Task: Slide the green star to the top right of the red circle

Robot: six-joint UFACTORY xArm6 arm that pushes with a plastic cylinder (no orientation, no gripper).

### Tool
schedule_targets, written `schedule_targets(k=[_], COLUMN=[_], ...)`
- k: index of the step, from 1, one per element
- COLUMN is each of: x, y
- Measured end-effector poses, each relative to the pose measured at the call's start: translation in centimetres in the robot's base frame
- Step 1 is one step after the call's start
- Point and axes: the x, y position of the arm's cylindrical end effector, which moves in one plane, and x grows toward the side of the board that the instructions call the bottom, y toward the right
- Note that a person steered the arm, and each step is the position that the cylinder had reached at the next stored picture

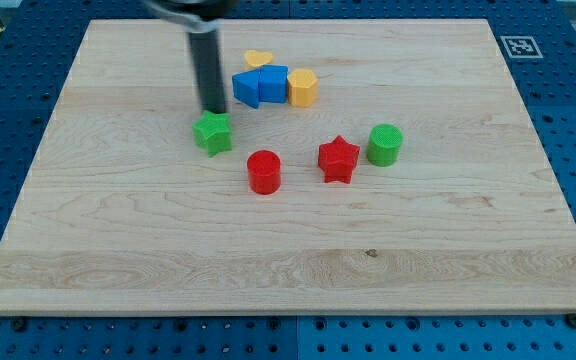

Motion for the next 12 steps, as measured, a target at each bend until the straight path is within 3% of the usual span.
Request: schedule_targets(k=[1,7,12], x=[0.2,6.6,7.8], y=[-4.2,3.8,19.0])
